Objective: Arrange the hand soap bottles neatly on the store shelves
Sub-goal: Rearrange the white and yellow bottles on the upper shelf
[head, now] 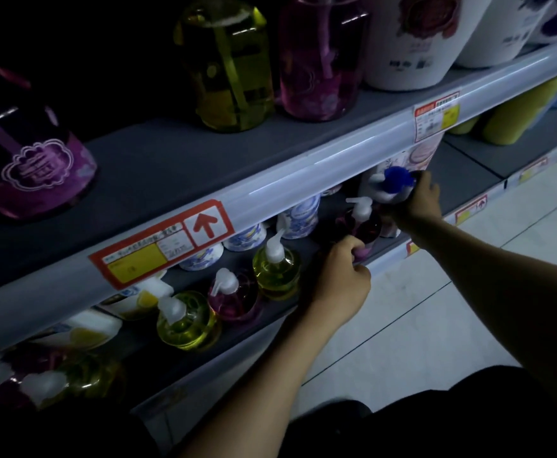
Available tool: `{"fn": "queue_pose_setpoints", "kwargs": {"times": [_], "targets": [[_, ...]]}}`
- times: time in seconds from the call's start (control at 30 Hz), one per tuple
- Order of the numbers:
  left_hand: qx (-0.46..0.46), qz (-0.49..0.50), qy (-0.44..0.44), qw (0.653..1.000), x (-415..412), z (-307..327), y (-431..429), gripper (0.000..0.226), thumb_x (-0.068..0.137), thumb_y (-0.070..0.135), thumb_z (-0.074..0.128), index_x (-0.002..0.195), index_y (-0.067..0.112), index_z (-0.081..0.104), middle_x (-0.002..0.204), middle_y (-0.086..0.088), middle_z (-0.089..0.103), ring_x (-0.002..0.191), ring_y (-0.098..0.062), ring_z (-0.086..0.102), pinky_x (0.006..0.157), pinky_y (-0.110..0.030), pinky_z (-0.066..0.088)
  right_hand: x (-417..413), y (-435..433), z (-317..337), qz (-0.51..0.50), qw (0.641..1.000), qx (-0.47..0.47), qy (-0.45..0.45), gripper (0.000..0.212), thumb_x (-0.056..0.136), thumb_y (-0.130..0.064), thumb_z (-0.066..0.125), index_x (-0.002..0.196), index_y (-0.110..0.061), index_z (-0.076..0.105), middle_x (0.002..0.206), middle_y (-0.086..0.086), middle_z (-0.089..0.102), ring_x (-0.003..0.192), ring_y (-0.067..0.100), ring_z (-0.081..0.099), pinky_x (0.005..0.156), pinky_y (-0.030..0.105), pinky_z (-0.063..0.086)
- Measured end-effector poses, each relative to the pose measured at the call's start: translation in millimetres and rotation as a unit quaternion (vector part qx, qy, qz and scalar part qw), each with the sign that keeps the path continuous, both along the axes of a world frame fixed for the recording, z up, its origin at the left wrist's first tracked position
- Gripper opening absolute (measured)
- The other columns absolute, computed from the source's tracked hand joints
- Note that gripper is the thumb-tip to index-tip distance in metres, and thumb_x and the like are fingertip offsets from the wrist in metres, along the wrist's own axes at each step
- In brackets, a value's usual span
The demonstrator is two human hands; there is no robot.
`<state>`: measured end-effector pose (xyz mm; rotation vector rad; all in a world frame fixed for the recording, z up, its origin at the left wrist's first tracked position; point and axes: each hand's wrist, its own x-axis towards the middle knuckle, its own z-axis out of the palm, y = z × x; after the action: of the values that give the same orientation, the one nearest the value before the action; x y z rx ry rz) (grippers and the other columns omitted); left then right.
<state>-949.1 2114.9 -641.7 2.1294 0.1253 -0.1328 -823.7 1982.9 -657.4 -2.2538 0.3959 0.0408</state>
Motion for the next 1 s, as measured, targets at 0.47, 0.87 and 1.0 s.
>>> {"fn": "queue_pose_setpoints", "kwargs": {"times": [0.47, 0.87, 1.0], "targets": [[-0.079, -0.024, 0.009, 0.997, -14.8, 19.1, 8.0, 0.040, 0.088, 0.004, 0.052, 0.125, 0.020, 0.053, 0.109, 0.001, 0.055, 0.100, -0.023, 0.059, 0.091, -0.036, 0.050, -51.2, -38.2, 64.0, 0.227, 0.963, -0.138, -0.051, 0.080, 0.066, -0.033, 0.083, 0.134, -0.020, 0.043, 0.126, 0.013, 0.062, 0.108, 0.036, 0.061, 0.090, 0.054, 0.053], [-0.242, -0.199, 0.112, 0.943, -72.2, 119.1, 70.0, 0.047, 0.079, 0.001, 0.072, 0.118, 0.021, 0.057, 0.113, -0.004, 0.069, 0.098, -0.012, 0.067, 0.078, -0.027, 0.057, -155.0, 8.5, 204.1, 0.444, 0.895, 0.020, -0.018, 0.062, 0.069, -0.008, 0.082, 0.125, -0.022, 0.059, 0.111, 0.000, 0.073, 0.096, 0.016, 0.071, 0.083, 0.040, 0.059], [-0.239, -0.222, 0.088, 0.941, -100.8, 164.6, 118.0, 0.039, 0.070, 0.011, 0.081, 0.103, 0.030, 0.071, 0.112, -0.005, 0.071, 0.108, -0.024, 0.065, 0.093, -0.046, 0.052, -179.3, 50.0, 245.5, 0.454, 0.880, 0.096, -0.103, 0.053, 0.067, -0.021, 0.083, 0.117, -0.017, 0.065, 0.107, 0.004, 0.074, 0.093, 0.023, 0.072, 0.081, 0.047, 0.058]]}}
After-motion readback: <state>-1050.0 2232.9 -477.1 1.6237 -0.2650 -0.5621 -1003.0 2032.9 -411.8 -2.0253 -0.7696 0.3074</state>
